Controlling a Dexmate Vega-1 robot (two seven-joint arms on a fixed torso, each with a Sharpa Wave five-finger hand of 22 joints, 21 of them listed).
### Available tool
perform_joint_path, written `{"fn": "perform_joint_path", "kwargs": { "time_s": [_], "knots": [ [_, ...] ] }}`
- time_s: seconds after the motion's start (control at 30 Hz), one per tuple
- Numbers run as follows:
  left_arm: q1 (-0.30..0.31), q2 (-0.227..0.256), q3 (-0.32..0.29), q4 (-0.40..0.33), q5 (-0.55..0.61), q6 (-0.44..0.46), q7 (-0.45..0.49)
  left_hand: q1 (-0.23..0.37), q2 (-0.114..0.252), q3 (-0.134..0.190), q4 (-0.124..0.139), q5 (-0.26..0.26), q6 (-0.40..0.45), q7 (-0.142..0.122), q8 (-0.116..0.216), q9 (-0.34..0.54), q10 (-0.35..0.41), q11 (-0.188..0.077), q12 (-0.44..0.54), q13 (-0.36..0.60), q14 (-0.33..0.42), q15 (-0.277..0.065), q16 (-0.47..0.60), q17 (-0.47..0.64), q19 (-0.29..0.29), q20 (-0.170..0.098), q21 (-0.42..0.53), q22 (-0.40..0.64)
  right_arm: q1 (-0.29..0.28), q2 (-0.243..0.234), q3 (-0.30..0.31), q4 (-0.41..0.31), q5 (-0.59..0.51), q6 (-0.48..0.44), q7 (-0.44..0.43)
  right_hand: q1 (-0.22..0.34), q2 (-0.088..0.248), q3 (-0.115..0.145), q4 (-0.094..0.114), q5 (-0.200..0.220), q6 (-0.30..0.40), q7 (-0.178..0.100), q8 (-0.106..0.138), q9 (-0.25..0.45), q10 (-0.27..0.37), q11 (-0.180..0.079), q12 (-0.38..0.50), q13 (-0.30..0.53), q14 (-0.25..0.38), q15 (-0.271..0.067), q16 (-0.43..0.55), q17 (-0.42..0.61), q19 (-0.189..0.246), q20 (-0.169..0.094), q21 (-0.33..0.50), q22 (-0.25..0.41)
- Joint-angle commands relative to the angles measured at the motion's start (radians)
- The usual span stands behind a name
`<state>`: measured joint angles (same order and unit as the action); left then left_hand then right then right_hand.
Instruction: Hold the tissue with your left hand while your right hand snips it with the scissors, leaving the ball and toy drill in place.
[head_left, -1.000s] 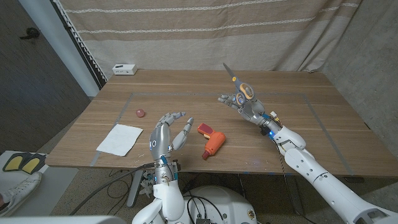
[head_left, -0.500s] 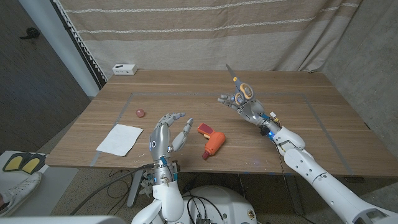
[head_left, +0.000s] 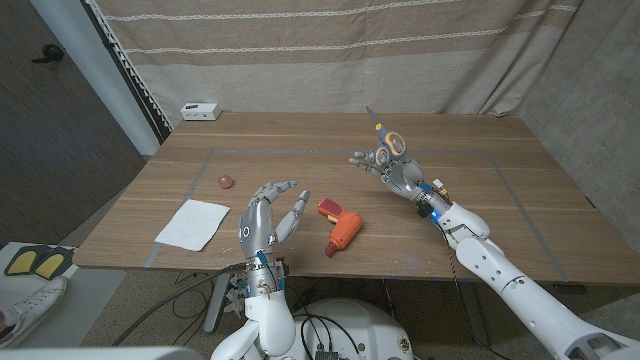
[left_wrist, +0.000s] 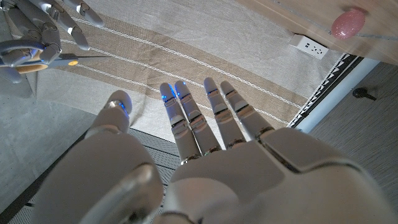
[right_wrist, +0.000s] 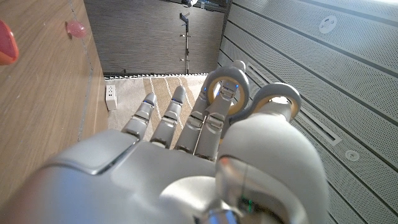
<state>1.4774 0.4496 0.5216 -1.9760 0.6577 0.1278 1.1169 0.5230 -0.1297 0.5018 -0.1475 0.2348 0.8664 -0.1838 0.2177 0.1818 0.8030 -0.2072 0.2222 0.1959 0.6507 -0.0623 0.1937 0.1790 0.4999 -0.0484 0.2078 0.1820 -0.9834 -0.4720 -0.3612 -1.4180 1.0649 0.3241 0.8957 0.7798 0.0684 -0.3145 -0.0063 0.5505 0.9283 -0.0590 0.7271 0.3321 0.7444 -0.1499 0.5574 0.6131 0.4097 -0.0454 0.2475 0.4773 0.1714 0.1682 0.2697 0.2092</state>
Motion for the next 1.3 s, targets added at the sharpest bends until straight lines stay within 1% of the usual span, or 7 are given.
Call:
{"fn": "perform_joint_path", "kwargs": {
  "time_s": [0.03,0.23,0.43,0.6,0.77,1.1,1.3],
  "knots": [
    [0.004,-0.008,-0.007,0.004,0.005,-0.004,0.000,0.006,-0.002,0.006,0.002,-0.005,0.009,0.003,-0.001,0.003,0.009,0.003,-0.001,0.000,0.014,-0.159,-0.004,0.002,0.006,-0.086,-0.002,0.001,0.010,-0.001,0.001,0.004,0.004,-0.010,0.013,-0.020,-0.001,-0.005,0.013,-0.007,0.000,-0.001,-0.012,-0.010,-0.007,0.008,-0.006,-0.005,-0.011,-0.092,-0.007,-0.002,-0.006,0.011,-0.005,0.002],
    [0.003,-0.009,-0.007,0.007,0.004,-0.006,0.000,0.007,-0.002,0.006,0.002,-0.005,0.014,0.003,-0.001,0.003,0.011,0.003,-0.001,0.000,0.014,-0.159,-0.004,0.002,0.006,-0.086,-0.002,0.001,0.015,-0.002,-0.001,0.009,0.000,-0.008,0.024,-0.037,-0.004,-0.008,0.020,-0.012,0.016,0.005,-0.021,-0.026,-0.017,0.016,-0.011,-0.014,-0.017,-0.084,-0.012,-0.005,-0.007,0.014,-0.007,0.002],
    [0.002,-0.007,-0.009,0.007,0.000,-0.004,0.000,0.007,-0.002,0.007,0.001,-0.005,0.013,0.000,-0.002,0.003,0.011,0.003,-0.002,0.000,0.014,-0.159,-0.004,0.002,0.006,-0.086,-0.002,0.001,0.019,-0.001,0.000,0.013,0.003,-0.009,0.036,-0.082,-0.018,-0.019,0.037,-0.022,0.017,0.015,-0.048,-0.055,-0.040,0.032,-0.023,-0.030,-0.031,-0.069,-0.023,-0.011,-0.017,0.021,-0.014,0.000],
    [0.000,-0.006,-0.010,0.008,-0.003,-0.004,0.000,0.007,-0.002,0.008,0.001,-0.005,0.014,0.002,-0.003,0.003,0.011,0.002,-0.003,0.000,0.014,-0.159,-0.004,0.002,0.006,-0.086,-0.002,0.001,0.023,-0.004,0.000,0.014,0.000,-0.007,0.043,-0.112,-0.028,-0.019,0.046,-0.031,-0.024,0.016,-0.096,-0.089,-0.076,0.049,-0.048,-0.048,-0.054,-0.054,-0.029,-0.019,-0.026,0.025,-0.021,-0.001],
    [-0.002,-0.002,-0.012,0.005,-0.004,-0.001,0.000,0.007,-0.003,0.008,0.001,-0.005,0.016,0.001,-0.003,0.003,0.011,0.002,-0.003,0.000,0.014,-0.159,-0.004,0.002,0.007,-0.086,-0.002,0.001,0.032,-0.014,-0.002,0.015,-0.014,-0.002,0.053,-0.131,-0.037,-0.014,0.049,-0.038,-0.088,0.017,-0.157,-0.124,-0.135,0.070,-0.091,-0.069,-0.100,-0.026,-0.036,-0.029,-0.036,0.035,-0.029,-0.003],
    [-0.002,0.007,-0.020,-0.003,-0.005,0.015,0.000,0.008,-0.003,0.009,0.001,-0.006,0.019,0.001,-0.003,0.003,0.012,0.003,-0.004,0.000,0.014,-0.159,-0.005,0.002,0.007,-0.086,-0.002,0.001,0.051,-0.048,-0.014,0.005,-0.043,-0.014,0.067,-0.145,-0.044,-0.013,0.050,-0.042,-0.095,0.030,-0.184,-0.140,-0.146,0.072,-0.112,-0.088,-0.120,0.001,-0.036,-0.038,-0.037,0.040,-0.033,-0.004],
    [0.005,0.007,-0.034,-0.006,-0.008,0.017,0.000,0.008,-0.003,0.010,0.001,-0.006,0.020,0.001,-0.004,0.003,0.012,0.003,-0.004,0.000,0.015,-0.159,-0.005,0.002,0.006,-0.086,-0.002,0.001,0.055,-0.067,-0.019,-0.012,-0.054,-0.022,0.060,-0.158,-0.052,-0.013,0.053,-0.044,-0.085,0.054,-0.201,-0.148,-0.161,0.082,-0.135,-0.111,-0.116,0.010,-0.031,-0.047,-0.020,0.032,-0.029,-0.005]
  ]
}}
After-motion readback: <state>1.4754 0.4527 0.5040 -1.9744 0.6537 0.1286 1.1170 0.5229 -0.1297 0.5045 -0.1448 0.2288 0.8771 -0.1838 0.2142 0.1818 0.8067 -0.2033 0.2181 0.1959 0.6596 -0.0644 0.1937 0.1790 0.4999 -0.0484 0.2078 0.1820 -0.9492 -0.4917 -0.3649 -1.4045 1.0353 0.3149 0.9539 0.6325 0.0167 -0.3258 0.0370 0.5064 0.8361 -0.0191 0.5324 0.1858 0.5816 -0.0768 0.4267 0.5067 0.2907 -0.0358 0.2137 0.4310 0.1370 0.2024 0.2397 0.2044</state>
